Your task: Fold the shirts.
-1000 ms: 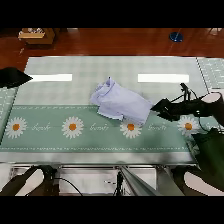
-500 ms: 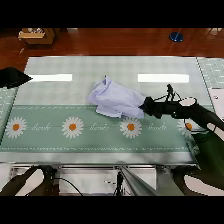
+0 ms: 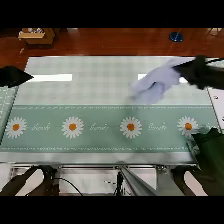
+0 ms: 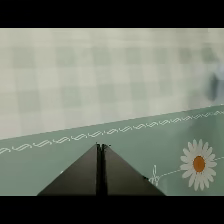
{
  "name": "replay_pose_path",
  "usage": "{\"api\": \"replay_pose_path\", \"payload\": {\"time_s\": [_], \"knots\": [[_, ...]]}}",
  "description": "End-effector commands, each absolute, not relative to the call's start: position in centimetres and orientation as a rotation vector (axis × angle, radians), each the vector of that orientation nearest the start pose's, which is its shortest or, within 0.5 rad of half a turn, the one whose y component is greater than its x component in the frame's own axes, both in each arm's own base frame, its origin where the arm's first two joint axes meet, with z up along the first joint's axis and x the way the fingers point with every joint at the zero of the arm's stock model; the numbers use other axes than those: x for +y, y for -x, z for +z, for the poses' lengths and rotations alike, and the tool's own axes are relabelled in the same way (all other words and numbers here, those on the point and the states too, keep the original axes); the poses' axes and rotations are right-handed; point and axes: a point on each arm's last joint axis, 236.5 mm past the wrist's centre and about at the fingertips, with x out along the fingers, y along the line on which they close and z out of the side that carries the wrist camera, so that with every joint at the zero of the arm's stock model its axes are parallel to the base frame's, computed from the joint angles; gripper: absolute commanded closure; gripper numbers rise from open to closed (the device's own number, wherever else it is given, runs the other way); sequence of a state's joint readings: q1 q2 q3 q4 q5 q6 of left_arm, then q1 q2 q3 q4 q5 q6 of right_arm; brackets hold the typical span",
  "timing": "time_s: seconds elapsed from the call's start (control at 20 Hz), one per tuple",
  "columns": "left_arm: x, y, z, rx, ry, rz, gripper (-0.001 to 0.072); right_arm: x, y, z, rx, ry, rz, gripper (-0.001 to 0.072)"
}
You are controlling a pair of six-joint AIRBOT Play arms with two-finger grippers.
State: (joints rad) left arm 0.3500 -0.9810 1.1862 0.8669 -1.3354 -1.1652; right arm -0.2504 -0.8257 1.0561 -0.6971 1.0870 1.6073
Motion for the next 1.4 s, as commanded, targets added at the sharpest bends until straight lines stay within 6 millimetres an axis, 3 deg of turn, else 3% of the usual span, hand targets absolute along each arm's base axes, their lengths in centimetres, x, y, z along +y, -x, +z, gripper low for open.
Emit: {"api": "replay_pose_path", "payload": {"time_s": [0.0,0.1,0.35,0.5,0.65,0.8,1.05,1.2,1.35], "knots": [[-3.4,-35.2,16.6,0.875,0.347,-0.406,0.0677,0.6,-29.1,25.3,0.702,-0.779,0.027,0.0687],[-3.4,-35.2,16.6,0.874,0.347,-0.406,0.0677,-3.5,-25.5,24.6,0.767,-0.755,-0.172,0.0687],[-3.4,-35.2,16.6,0.874,0.343,-0.407,0.0677,-12.0,-14.5,19.3,1.072,-0.633,-0.644,0.0687],[-3.4,-35.2,16.6,0.873,0.343,-0.407,0.0677,-15.9,-9.4,19.3,1.119,-0.556,-0.899,0.0687],[-3.0,-35.8,16.9,0.848,0.343,-0.389,0.0677,-17.0,-7.2,18.5,1.175,-0.544,-0.996,0.0688],[-2.3,-36.8,17.5,0.798,0.342,-0.355,0.0677,-17.6,-4.3,16.4,1.287,-0.532,-1.098,0.0688],[-0.3,-38.5,18.6,0.710,0.346,-0.282,0.0677,-18.8,4.3,14.1,1.531,-0.405,-1.432,0.0687],[0.9,-38.7,18.8,0.694,0.355,-0.251,0.0677,-20.0,6.8,13.8,1.560,-0.328,-1.540,0.0686],[1.1,-38.7,18.8,0.691,0.356,-0.245,0.0677,-20.7,8.5,12.6,1.532,-0.373,-1.599,0.0686]]}}
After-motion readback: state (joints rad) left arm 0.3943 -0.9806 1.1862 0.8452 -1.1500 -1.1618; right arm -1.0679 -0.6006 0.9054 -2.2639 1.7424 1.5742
